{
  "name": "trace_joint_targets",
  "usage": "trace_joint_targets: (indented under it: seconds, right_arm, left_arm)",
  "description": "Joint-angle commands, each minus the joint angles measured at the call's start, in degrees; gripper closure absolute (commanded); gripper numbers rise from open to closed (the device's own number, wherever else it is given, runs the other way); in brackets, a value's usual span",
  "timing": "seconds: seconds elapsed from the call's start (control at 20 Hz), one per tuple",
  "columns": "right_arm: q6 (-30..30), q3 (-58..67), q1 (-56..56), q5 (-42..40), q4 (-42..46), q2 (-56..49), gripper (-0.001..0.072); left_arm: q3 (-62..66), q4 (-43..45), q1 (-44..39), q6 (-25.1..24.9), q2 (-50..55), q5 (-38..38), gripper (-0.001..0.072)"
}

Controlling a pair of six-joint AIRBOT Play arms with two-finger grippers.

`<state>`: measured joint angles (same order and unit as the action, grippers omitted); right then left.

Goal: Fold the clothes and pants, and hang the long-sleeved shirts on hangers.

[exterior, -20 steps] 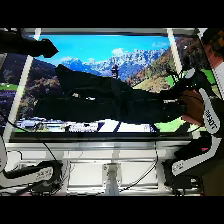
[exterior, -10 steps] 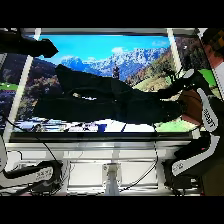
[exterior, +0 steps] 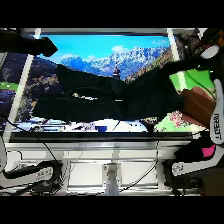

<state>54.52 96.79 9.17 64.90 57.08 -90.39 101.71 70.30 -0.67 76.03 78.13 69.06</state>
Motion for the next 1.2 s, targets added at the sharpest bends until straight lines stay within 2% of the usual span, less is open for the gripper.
trace_joint_targets:
  seconds: [0.0, 0.25, 0.35, 0.55, 0.65, 0.8, 0.85, 0.9, 0.95, 1.05, 1.15]
  right_arm:
    - [0.09, 5.79, -0.07, -11.76, -4.02, 4.26, 0.0669]
    - [1.99, 8.98, -0.04, -17.88, -3.89, 4.68, 0.0669]
    - [2.45, 8.96, -0.04, -21.05, 0.39, 4.50, 0.0669]
    - [9.75, 8.85, 0.07, -28.81, 10.21, 2.54, 0.0669]
    - [10.62, 8.85, 0.07, -28.65, 11.21, 0.52, 0.0669]
    - [12.44, 8.83, 0.07, -27.08, 11.15, -3.56, 0.0668]
    - [12.96, 8.83, 0.07, -26.51, 11.15, -4.72, 0.0668]
    - [12.94, 8.83, 0.07, -25.81, 11.15, -5.84, 0.0669]
    - [12.94, 8.83, 0.07, -25.09, 11.15, -6.69, 0.0668]
    - [12.92, 8.72, 0.07, -24.70, 11.26, -7.63, 0.0668]
    - [12.90, 8.72, 0.07, -24.96, 11.32, -7.82, 0.0668]
  left_arm:
    - [0.07, 0.02, 0.07, -0.44, -0.04, -0.94, 0.0338]
    - [0.07, 1.99, 0.07, -0.44, -0.02, -0.96, 0.0338]
    - [0.07, 4.39, 0.07, -0.42, 0.24, -0.96, 0.0338]
    - [0.02, 10.27, 0.09, 0.37, 2.95, -0.96, 0.0338]
    - [0.02, 12.26, 0.28, 2.36, 5.66, -1.03, 0.0337]
    - [0.00, 12.09, 2.10, 8.28, 10.97, 0.20, 0.0330]
    - [0.00, 11.37, 2.62, 8.57, 12.90, 1.64, 0.0249]
    - [0.00, 11.08, 2.73, 8.52, 14.60, 2.91, 0.0096]
    - [0.00, 11.10, 2.71, 7.41, 16.35, 4.50, 0.0022]
    - [0.00, 11.15, 1.70, 3.26, 19.41, 7.48, 0.0006]
    - [0.00, 11.13, 1.29, 2.56, 22.18, 6.51, 0.0007]
